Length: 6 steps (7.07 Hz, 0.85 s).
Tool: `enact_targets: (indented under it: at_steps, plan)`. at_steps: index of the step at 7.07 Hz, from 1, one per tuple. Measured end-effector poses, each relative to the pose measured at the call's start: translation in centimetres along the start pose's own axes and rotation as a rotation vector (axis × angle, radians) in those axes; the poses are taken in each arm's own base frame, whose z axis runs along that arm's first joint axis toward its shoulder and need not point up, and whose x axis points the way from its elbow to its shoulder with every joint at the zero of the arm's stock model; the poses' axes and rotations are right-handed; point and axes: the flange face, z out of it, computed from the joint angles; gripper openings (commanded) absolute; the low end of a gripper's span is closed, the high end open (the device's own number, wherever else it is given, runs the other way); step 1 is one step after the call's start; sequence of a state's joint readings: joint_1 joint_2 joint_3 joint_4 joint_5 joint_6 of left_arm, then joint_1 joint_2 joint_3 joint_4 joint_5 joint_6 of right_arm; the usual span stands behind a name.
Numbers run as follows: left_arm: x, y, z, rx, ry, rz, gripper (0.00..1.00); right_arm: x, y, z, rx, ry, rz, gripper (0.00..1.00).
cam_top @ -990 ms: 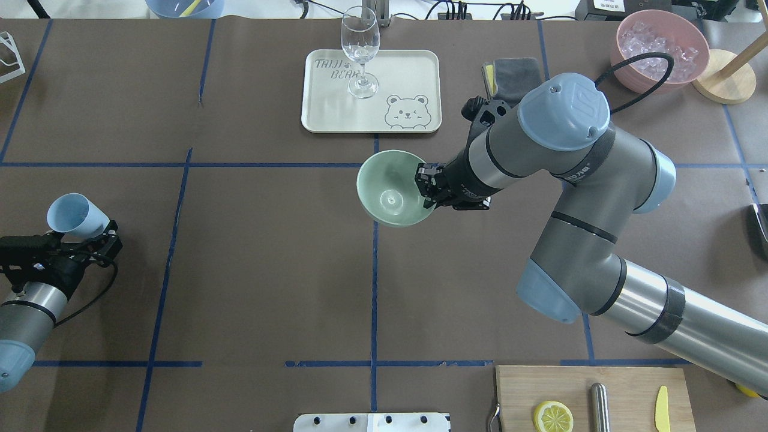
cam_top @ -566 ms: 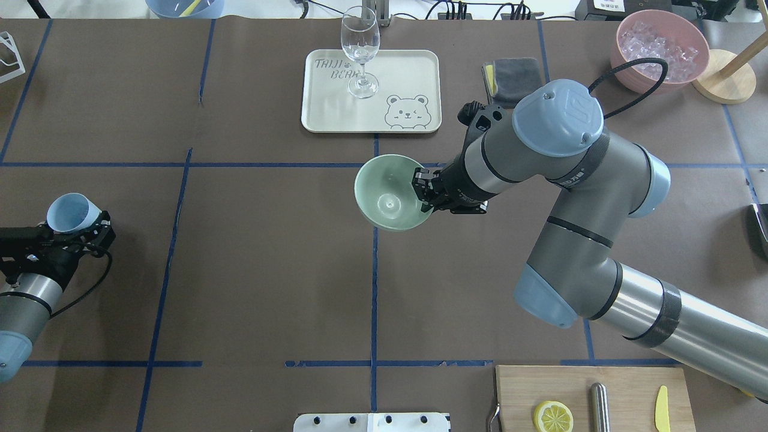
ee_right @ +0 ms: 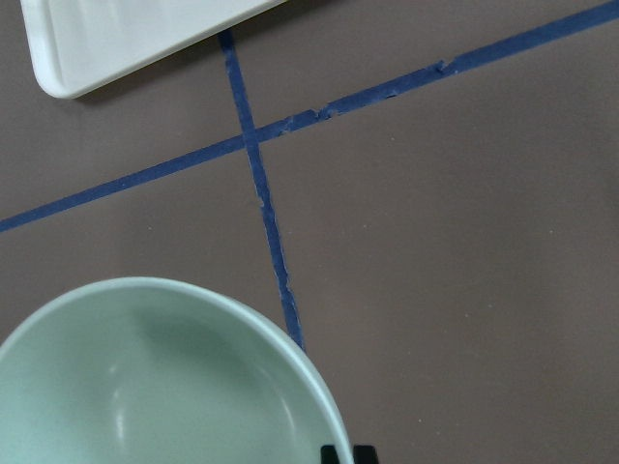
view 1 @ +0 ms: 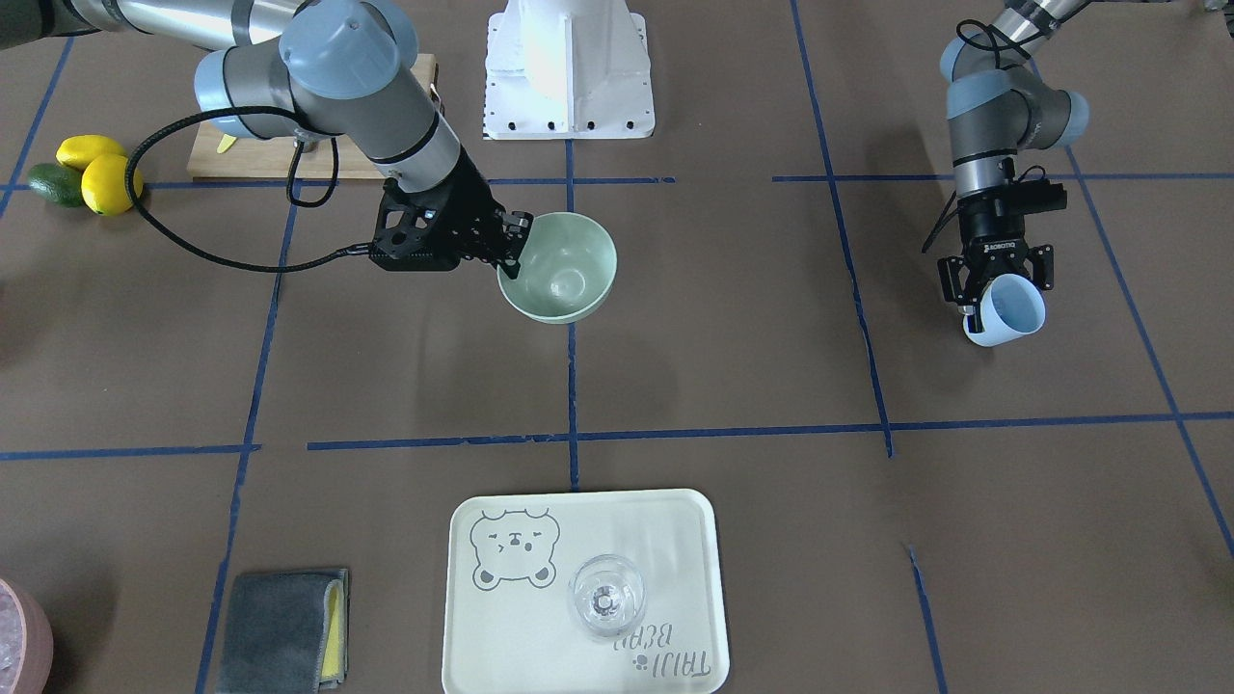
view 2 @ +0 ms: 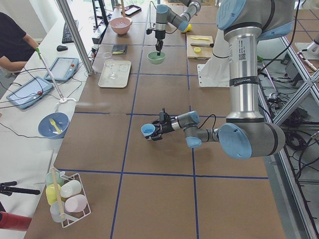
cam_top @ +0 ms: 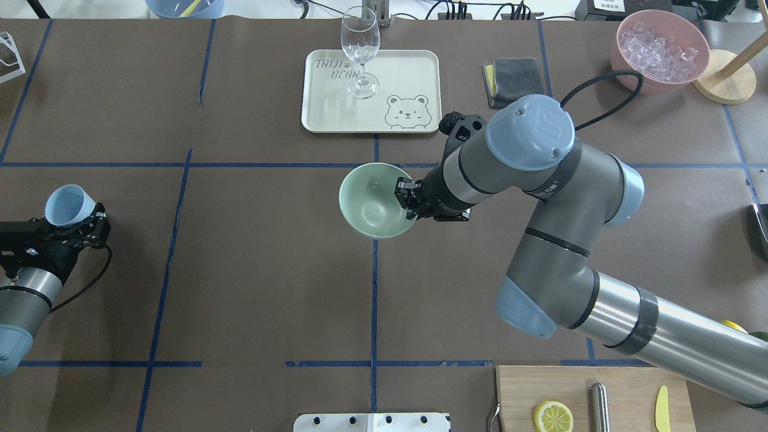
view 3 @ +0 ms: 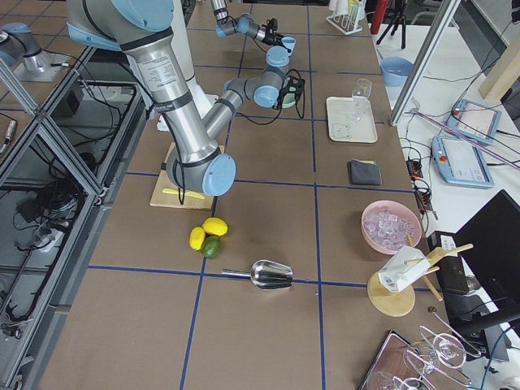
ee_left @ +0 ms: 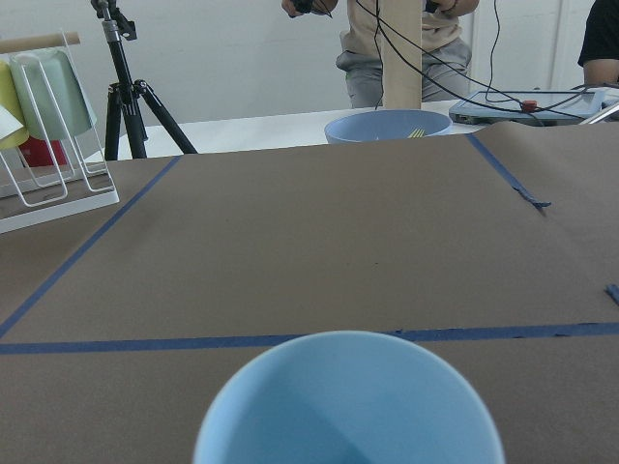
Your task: Pour ice into bowl
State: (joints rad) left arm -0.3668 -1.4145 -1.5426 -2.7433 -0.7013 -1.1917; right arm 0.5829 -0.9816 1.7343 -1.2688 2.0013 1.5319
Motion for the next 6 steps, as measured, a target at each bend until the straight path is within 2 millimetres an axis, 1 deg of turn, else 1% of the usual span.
enact_targets:
  at_steps: [1, 2, 3, 4, 5, 6]
  plan:
    - [0.8, -3.0, -0.3, 0.033, 0.009, 0.052, 0.00, -2.0, 0.3, 2.0, 0.010, 0.013, -0.006, 0.00]
    - [1.7, -5.7, -0.8, 0.062, 0.022, 0.069, 0.00, -3.9, 1.1, 4.0, 0.019, 0.027, -0.005, 0.00]
    - [3.0, -8.0, -1.7, 0.078, 0.050, 0.055, 0.00, -6.0, 2.1, 6.3, 0.030, 0.044, 0.007, 0.00]
    - [4.3, -9.9, -2.7, 0.081, 0.090, 0.027, 0.00, -8.1, 2.9, 8.4, 0.041, 0.060, 0.011, 0.00]
    - [5.3, -11.3, -3.7, 0.080, 0.124, 0.004, 0.00, -10.4, 3.5, 10.4, 0.047, 0.079, 0.010, 0.00]
    - [5.9, -12.2, -4.3, 0.083, 0.143, 0.021, 0.00, -11.9, 3.8, 11.8, 0.050, 0.096, 0.008, 0.00]
